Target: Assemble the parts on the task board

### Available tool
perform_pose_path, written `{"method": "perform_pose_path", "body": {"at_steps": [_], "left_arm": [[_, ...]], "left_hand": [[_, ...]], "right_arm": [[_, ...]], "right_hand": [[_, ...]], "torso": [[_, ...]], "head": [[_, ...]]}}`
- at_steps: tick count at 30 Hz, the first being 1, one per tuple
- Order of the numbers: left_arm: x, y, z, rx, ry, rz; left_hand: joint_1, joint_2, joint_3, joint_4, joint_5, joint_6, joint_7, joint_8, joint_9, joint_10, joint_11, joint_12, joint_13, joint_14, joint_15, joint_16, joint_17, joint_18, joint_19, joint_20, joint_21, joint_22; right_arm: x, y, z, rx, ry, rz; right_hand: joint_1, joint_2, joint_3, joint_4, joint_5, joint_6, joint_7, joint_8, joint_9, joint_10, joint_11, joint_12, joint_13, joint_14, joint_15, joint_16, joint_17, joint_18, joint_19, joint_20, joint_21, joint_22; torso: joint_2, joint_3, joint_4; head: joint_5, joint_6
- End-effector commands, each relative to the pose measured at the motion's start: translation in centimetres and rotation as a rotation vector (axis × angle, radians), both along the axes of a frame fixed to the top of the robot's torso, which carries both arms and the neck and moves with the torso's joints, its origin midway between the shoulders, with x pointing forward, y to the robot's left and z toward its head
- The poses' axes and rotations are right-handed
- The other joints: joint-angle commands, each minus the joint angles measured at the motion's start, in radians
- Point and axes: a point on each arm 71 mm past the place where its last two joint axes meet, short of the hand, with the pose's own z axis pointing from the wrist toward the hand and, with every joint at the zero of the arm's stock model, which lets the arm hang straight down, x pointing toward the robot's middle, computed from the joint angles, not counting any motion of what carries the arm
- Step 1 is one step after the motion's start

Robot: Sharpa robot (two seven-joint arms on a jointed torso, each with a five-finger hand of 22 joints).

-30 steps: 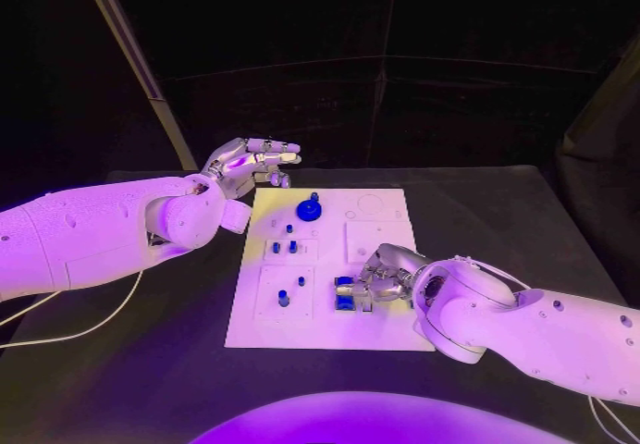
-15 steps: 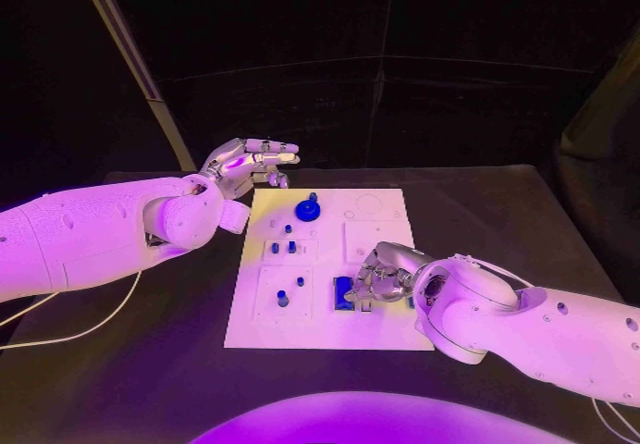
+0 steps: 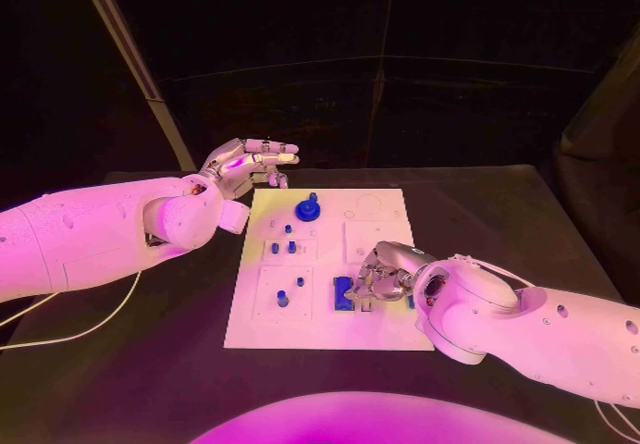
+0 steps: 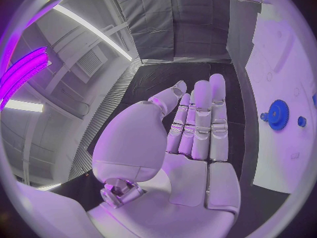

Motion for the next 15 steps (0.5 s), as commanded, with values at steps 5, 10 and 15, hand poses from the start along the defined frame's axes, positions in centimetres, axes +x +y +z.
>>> {"method": "perform_pose_path", "body": {"at_steps": [5,10,15], "left_arm": [[0.01,0.01,0.12,-0.009,-0.003,-0.008],[0.01,0.05,0.11,-0.008,-0.002,-0.008],[0.0,0.02,0.11,-0.009,-0.002,-0.009]], "left_hand": [[-0.01,0.002,-0.006,0.001,0.001,-0.008,0.0,0.005,-0.001,-0.007,0.0,0.003,-0.002,-0.004,0.0,-0.004,-0.001,0.005,-0.006,0.001,-0.003,-0.001],[-0.01,0.002,-0.006,0.001,0.001,-0.008,0.0,0.005,-0.001,-0.007,0.0,0.003,-0.002,-0.004,0.0,-0.004,-0.001,0.005,-0.006,0.001,-0.003,-0.001],[-0.01,0.002,-0.006,0.001,0.001,-0.008,0.0,0.005,-0.001,-0.007,0.0,0.003,-0.002,-0.004,0.0,-0.004,-0.001,0.005,-0.006,0.001,-0.003,-0.001]], "right_arm": [[-0.49,0.16,0.44,0.038,-0.015,0.046],[-0.71,0.17,0.44,0.033,-0.004,0.067],[-0.72,0.19,0.29,0.018,0.009,0.075]], "right_hand": [[-0.027,-0.001,-0.028,0.013,0.005,0.003,-0.006,0.005,0.005,0.014,-0.002,0.014,0.012,0.032,-0.002,0.002,0.008,-0.006,0.009,-0.002,0.006,0.005],[-0.027,-0.002,-0.029,0.013,0.004,0.003,-0.006,0.005,0.005,0.015,-0.002,0.018,0.015,0.032,-0.002,0.003,0.01,-0.006,0.01,-0.002,0.007,0.007],[-0.021,0.0,-0.03,0.011,0.004,0.004,-0.007,0.006,0.006,0.016,-0.003,0.02,0.017,0.033,-0.003,0.004,0.012,-0.007,0.012,-0.003,0.008,0.009]], "torso": [[0.0,0.0006,-0.0012],[0.0,0.0006,-0.0025],[-0.001,-0.0003,0.0004]], "head": [[0.003,-0.002],[0.004,-0.003],[0.0,-0.003]]}}
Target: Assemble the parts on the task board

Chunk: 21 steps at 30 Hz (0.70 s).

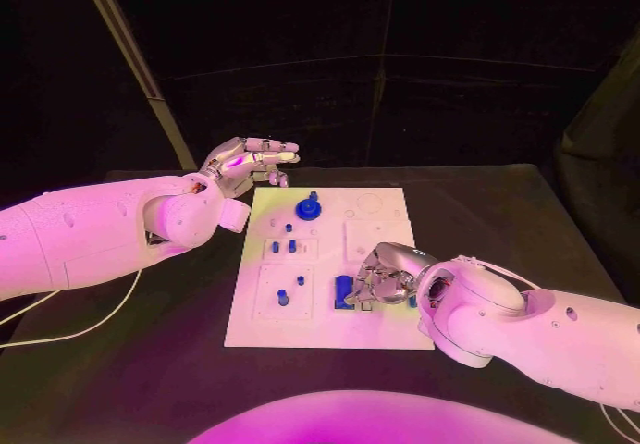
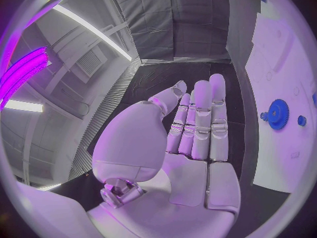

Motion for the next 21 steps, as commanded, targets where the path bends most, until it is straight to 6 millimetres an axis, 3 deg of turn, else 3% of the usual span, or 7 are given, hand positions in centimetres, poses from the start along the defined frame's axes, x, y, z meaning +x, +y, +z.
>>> {"method": "perform_pose_path", "body": {"at_steps": [1,14,21], "left_arm": [[-0.01,-0.11,0.13,-0.01,-0.003,-0.011],[-0.04,-0.06,0.12,-0.01,-0.002,-0.011],[-0.05,-0.02,0.13,-0.01,-0.001,-0.011]], "left_hand": [[-0.01,0.002,-0.006,0.001,0.001,-0.008,0.0,0.005,-0.001,-0.007,0.0,0.003,-0.002,-0.004,0.0,-0.004,-0.001,0.005,-0.006,0.001,-0.004,-0.001],[-0.01,0.002,-0.006,0.001,0.001,-0.008,0.0,0.005,-0.001,-0.007,0.0,0.003,-0.002,-0.004,0.0,-0.004,-0.001,0.005,-0.006,0.001,-0.004,-0.001],[-0.01,0.002,-0.006,0.001,0.001,-0.008,0.0,0.005,-0.001,-0.007,0.0,0.003,-0.002,-0.004,0.0,-0.004,-0.001,0.005,-0.006,0.001,-0.004,-0.001]], "right_arm": [[-0.11,0.23,-0.04,-0.006,0.011,0.031],[0.39,0.4,-0.4,-0.052,0.002,0.02],[0.66,0.14,-0.25,-0.056,-0.036,-0.007]], "right_hand": [[-0.005,0.004,-0.005,-0.001,-0.002,0.0,-0.004,0.006,0.001,0.006,0.0,0.004,0.001,0.033,-0.003,0.004,0.002,-0.007,0.008,0.001,0.004,0.001],[0.02,0.022,-0.006,-0.012,0.003,0.007,-0.007,0.012,0.007,0.016,-0.004,0.027,0.022,0.034,-0.006,0.009,0.011,-0.008,0.013,-0.001,0.009,0.01],[0.022,0.044,-0.01,-0.011,0.018,0.009,-0.008,0.014,0.011,0.021,-0.004,0.034,0.03,0.035,-0.007,0.012,0.016,-0.009,0.015,-0.003,0.012,0.014]], "torso": [[-0.001,-0.0011,0.0019],[0.001,-0.0007,0.0015],[0.0,0.0,0.0008]], "head": [[-0.002,0.0],[0.001,-0.001],[0.001,-0.003]]}}
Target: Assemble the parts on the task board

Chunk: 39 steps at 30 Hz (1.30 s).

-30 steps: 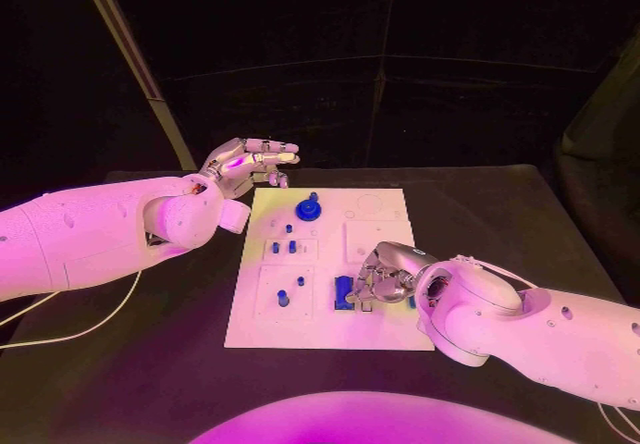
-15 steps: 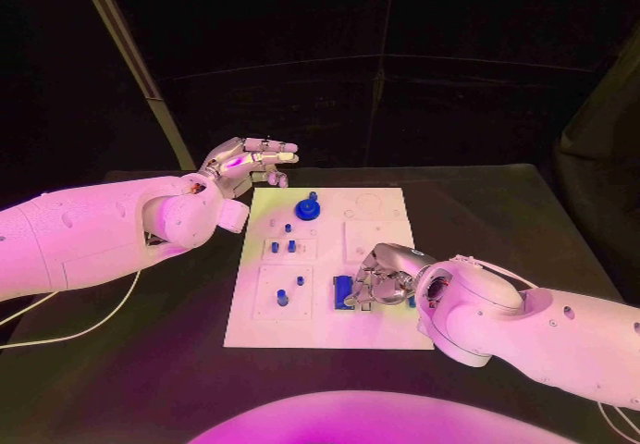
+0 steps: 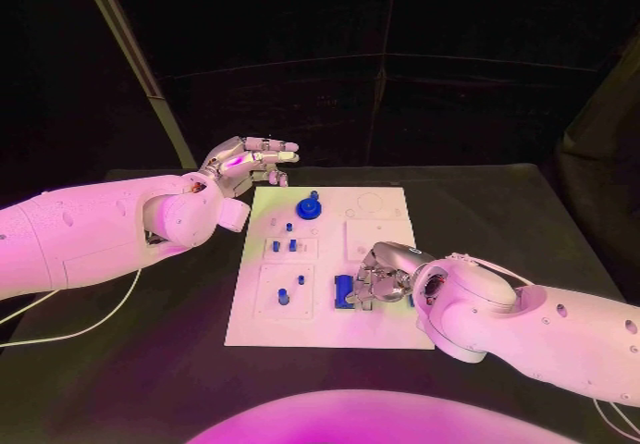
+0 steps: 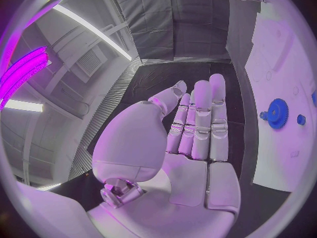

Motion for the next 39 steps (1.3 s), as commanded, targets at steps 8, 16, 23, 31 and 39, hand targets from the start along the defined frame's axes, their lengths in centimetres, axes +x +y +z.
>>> {"method": "perform_pose_path", "body": {"at_steps": [8,16,23,31,39], "left_arm": [[0.0,0.0,0.1,-0.009,-0.002,-0.01],[0.0,0.1,0.1,-0.008,-0.001,-0.007],[0.0,0.2,0.1,-0.007,0.001,-0.007],[0.0,0.1,-0.1,-0.005,0.005,-0.01],[-0.2,0.0,-0.4,-0.002,0.013,-0.016]], "left_hand": [[-0.01,0.002,-0.006,0.001,0.001,-0.008,0.0,0.005,-0.001,-0.007,0.0,0.003,-0.002,-0.004,0.0,-0.004,-0.001,0.005,-0.006,0.001,-0.004,-0.001],[-0.01,0.002,-0.006,0.001,0.001,-0.008,0.0,0.005,-0.001,-0.007,0.0,0.003,-0.002,-0.004,0.0,-0.004,-0.001,0.005,-0.006,0.001,-0.004,-0.001],[-0.009,0.003,-0.006,0.002,0.001,-0.009,0.001,0.005,-0.001,-0.008,0.001,0.005,-0.002,-0.005,0.0,-0.004,-0.003,0.005,-0.006,0.001,-0.005,-0.003],[-0.009,0.003,-0.006,0.002,0.001,-0.009,0.001,0.005,-0.001,-0.009,0.001,0.005,-0.002,-0.005,0.0,-0.004,-0.003,0.005,-0.006,0.001,-0.005,-0.003],[-0.009,0.003,-0.006,0.002,0.001,-0.009,0.001,0.005,-0.001,-0.01,0.001,0.005,-0.002,-0.005,0.0,-0.004,-0.003,0.005,-0.006,0.001,-0.006,-0.003]], "right_arm": [[0.1,-1.0,0.2,0.039,-0.006,-0.026],[-0.4,-4.1,0.6,0.14,0.035,-0.079],[-0.3,-8.8,0.8,0.078,-0.001,-0.152],[0.1,-10.6,0.8,-0.033,-0.061,-0.201],[0.3,-10.7,0.4,-0.102,-0.062,-0.207]], "right_hand": [[-0.055,-0.001,-0.051,0.031,0.043,-0.012,0.0,-0.002,0.004,-0.001,0.004,-0.01,-0.007,0.033,-0.004,-0.001,-0.006,-0.007,0.0,-0.001,-0.003,-0.009],[-0.031,0.012,-0.055,0.032,0.061,-0.051,0.012,-0.024,-0.002,-0.014,0.013,-0.014,-0.007,0.031,0.004,-0.006,-0.01,-0.005,-0.005,0.005,-0.008,-0.015],[-0.012,0.034,-0.052,0.029,0.067,-0.058,0.017,-0.042,-0.015,-0.014,0.016,-0.015,-0.007,0.033,0.007,-0.001,-0.001,-0.007,0.0,0.008,-0.003,-0.007],[-0.02,0.041,-0.067,0.039,0.044,-0.029,0.013,-0.049,-0.025,0.005,0.013,0.008,0.012,0.037,0.005,0.01,0.017,-0.01,0.01,0.009,0.006,0.009],[-0.019,0.036,-0.077,0.039,0.044,-0.014,0.009,-0.049,-0.027,0.005,0.011,0.003,0.01,0.036,0.004,0.008,0.015,-0.01,0.008,0.007,0.005,0.007]], "torso": [[-0.001,0.0006,-0.0013],[-0.002,0.0001,-0.0036],[-0.004,-0.0007,-0.0061],[-0.005,0.0003,-0.0086],[-0.005,-0.0005,-0.0066]], "head": [[0.002,0.0],[-0.006,0.004],[-0.017,0.008],[-0.029,0.016],[-0.034,0.017]]}}
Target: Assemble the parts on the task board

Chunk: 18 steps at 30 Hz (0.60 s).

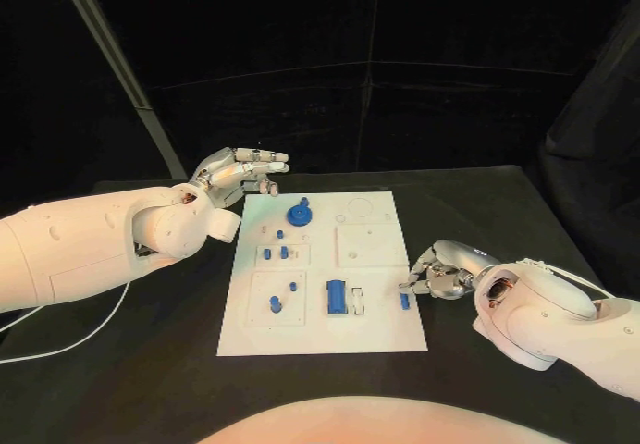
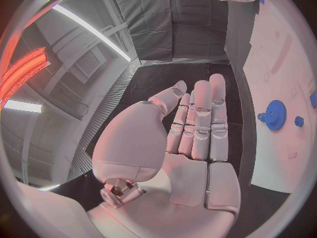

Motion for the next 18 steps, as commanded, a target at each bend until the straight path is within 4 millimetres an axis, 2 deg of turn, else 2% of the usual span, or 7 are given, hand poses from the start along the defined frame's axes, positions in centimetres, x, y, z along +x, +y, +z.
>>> {"method": "perform_pose_path", "body": {"at_steps": [1,9,14,18], "left_arm": [[0.0,-0.2,0.1,-0.011,-0.002,-0.014],[0.0,-0.2,0.0,-0.01,0.0,-0.015],[0.0,-0.2,0.0,-0.01,0.001,-0.016],[0.0,-0.2,0.0,-0.01,0.002,-0.017]], "left_hand": [[-0.009,0.003,-0.006,0.002,0.001,-0.009,0.001,0.005,-0.001,-0.01,0.001,0.005,-0.001,-0.005,0.0,-0.004,-0.002,0.005,-0.006,0.001,-0.006,-0.002],[-0.009,0.003,-0.006,0.002,0.001,-0.009,0.001,0.005,-0.001,-0.01,0.001,0.005,-0.001,-0.005,0.0,-0.004,-0.002,0.005,-0.006,0.001,-0.006,-0.002],[-0.009,0.003,-0.006,0.002,0.001,-0.009,0.001,0.005,-0.001,-0.01,0.001,0.005,-0.001,-0.005,0.0,-0.004,-0.002,0.005,-0.006,0.001,-0.006,-0.002],[-0.009,0.003,-0.006,0.002,0.001,-0.009,0.001,0.005,-0.001,-0.01,0.001,0.005,-0.001,-0.005,0.0,-0.004,-0.002,0.005,-0.006,0.001,-0.006,-0.002]], "right_arm": [[0.2,-0.1,-0.1,-0.068,-0.011,-0.008],[0.6,0.7,-0.8,-0.125,0.024,0.019],[0.6,1.2,-1.1,-0.148,0.047,0.048],[0.6,1.6,-1.2,-0.159,0.06,0.065]], "right_hand": [[0.002,0.002,-0.009,0.002,-0.004,0.01,0.001,-0.006,-0.002,0.006,-0.002,-0.001,-0.002,0.036,0.004,0.002,-0.001,-0.01,0.005,0.0,0.001,0.006],[0.008,-0.001,-0.012,-0.001,-0.001,0.017,-0.001,-0.006,-0.001,0.003,-0.003,-0.008,-0.005,0.035,0.003,-0.002,-0.005,-0.009,0.002,-0.001,-0.001,0.002],[0.021,0.001,-0.013,-0.008,0.003,0.025,-0.003,-0.006,0.0,0.002,-0.005,-0.011,-0.006,0.034,0.001,-0.002,-0.004,-0.009,0.002,-0.002,-0.002,0.002],[0.032,0.004,-0.013,-0.013,0.009,0.036,-0.005,-0.003,0.003,0.001,-0.007,-0.014,-0.007,0.034,0.0,-0.003,-0.004,-0.009,0.002,-0.003,-0.002,0.002]], "torso": [[0.001,-0.0009,0.0027],[0.002,0.0015,0.0028],[0.001,-0.0011,0.0014],[0.001,-0.0006,0.0021]], "head": [[-0.002,0.001],[0.0,-0.001],[-0.001,-0.001],[-0.002,0.0]]}}
